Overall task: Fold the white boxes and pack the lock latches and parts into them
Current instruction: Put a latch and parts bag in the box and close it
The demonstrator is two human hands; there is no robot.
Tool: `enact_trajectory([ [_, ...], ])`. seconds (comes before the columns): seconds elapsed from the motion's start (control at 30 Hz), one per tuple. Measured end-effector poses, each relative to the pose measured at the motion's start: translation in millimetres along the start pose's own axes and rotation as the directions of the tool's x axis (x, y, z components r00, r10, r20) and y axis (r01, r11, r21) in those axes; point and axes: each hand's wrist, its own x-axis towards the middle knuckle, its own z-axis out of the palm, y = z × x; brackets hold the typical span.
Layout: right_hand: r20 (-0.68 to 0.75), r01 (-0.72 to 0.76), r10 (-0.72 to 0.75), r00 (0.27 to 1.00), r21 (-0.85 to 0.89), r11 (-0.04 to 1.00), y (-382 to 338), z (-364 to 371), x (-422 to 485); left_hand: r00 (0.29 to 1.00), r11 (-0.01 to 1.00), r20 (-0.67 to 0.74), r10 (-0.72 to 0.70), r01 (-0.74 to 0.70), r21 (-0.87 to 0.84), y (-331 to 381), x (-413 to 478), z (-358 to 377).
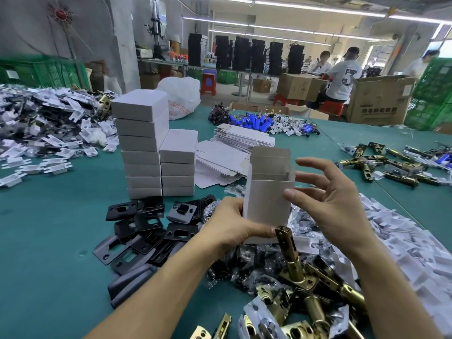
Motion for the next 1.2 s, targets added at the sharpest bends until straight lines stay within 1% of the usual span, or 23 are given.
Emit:
enact_trajectory([
  [0.07,0.014,0.007,-0.007,1.0,-0.025,1.0,1,0,0,1.0,1.0,-0.004,0.0,0.0,0.02,-2,1,0],
  [0.1,0.026,-0.011,0.012,1.0,-0.034,0.999,1,0,0,1.0,0.998,-0.018,0.003,-0.002,0.058,-3,2,0],
  [0.17,0.075,-0.07,0.075,0.994,-0.066,0.995,3,1,0,0.997,0.981,-0.073,0.029,-0.014,0.195,-6,3,3],
  [0.23,0.12,-0.08,0.098,0.988,-0.149,0.986,4,1,-1,0.99,0.942,-0.116,0.08,-0.037,0.335,-8,2,6],
  [0.27,0.122,-0.07,0.092,0.988,-0.179,0.981,4,1,-1,0.985,0.907,-0.132,0.11,-0.046,0.418,-7,0,7],
  [0.33,0.091,-0.04,0.061,0.994,-0.214,0.976,5,2,0,0.964,0.79,-0.184,0.194,-0.042,0.612,-4,-2,8],
  [0.37,0.072,-0.031,0.048,0.996,-0.223,0.974,6,2,0,0.944,0.746,-0.207,0.258,-0.058,0.663,-2,-1,7],
  [0.4,0.056,-0.031,0.044,0.997,-0.225,0.974,8,3,1,0.918,0.752,-0.226,0.326,-0.107,0.651,-2,0,6],
  [0.47,0.039,-0.04,0.049,0.998,-0.219,0.975,12,3,3,0.852,0.823,-0.278,0.443,-0.263,0.504,1,1,5],
  [0.5,0.04,-0.047,0.057,0.998,-0.22,0.974,13,3,3,0.817,0.833,-0.303,0.491,-0.337,0.439,2,1,4],
  [0.57,0.063,-0.06,0.077,0.995,-0.236,0.97,16,0,4,0.767,0.809,-0.317,0.558,-0.417,0.415,2,2,4],
  [0.6,0.079,-0.061,0.082,0.993,-0.24,0.969,16,-2,4,0.759,0.799,-0.312,0.571,-0.426,0.424,2,2,4],
  [0.67,0.114,-0.061,0.088,0.99,-0.227,0.972,16,-4,3,0.774,0.815,-0.311,0.551,-0.421,0.397,1,2,4],
  [0.8,0.171,-0.04,0.074,0.982,-0.191,0.981,9,1,2,0.82,0.864,-0.288,0.495,-0.431,0.26,2,3,4],
  [0.9,0.182,-0.023,0.069,0.981,-0.244,0.97,7,3,2,0.811,0.843,-0.261,0.523,-0.448,0.299,2,4,4],
  [0.97,0.171,-0.036,0.081,0.982,-0.254,0.967,7,3,2,0.814,0.843,-0.258,0.519,-0.44,0.309,2,5,3],
  [1.03,0.143,-0.039,0.073,0.987,-0.227,0.973,7,5,1,0.822,0.857,-0.267,0.503,-0.433,0.28,2,6,3],
  [1.2,0.08,0.036,-0.028,0.996,-0.1,0.994,0,11,-2,0.822,0.875,-0.306,0.481,-0.426,0.232,3,7,-1],
])
